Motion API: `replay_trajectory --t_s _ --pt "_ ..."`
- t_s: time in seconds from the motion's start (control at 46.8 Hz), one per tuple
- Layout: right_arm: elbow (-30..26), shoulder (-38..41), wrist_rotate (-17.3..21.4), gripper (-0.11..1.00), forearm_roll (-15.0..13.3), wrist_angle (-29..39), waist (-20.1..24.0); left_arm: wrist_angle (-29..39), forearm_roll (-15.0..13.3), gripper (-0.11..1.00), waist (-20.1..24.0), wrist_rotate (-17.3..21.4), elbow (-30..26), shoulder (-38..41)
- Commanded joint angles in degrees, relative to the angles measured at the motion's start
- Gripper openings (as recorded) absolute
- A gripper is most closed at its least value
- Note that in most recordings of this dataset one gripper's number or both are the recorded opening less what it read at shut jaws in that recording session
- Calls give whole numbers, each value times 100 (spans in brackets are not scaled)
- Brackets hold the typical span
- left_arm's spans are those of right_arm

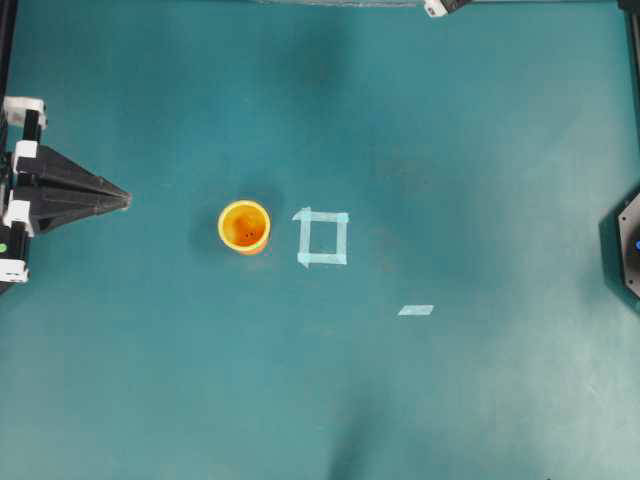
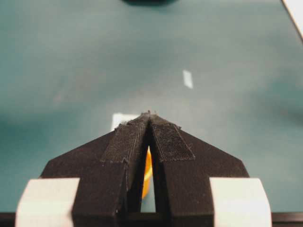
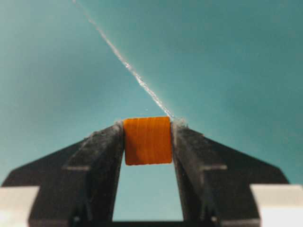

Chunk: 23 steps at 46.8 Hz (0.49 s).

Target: Move the block backward with right arm.

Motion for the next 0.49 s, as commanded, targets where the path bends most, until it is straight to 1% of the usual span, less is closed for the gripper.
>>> replay_trajectory --t_s 0.0,0.47 --pt "-176 -53 35 40 0 -35 -18 -18 9 0 -9 9 -149 26" --pt "-176 -35 70 40 0 -18 -18 -18 9 0 0 9 -158 26"
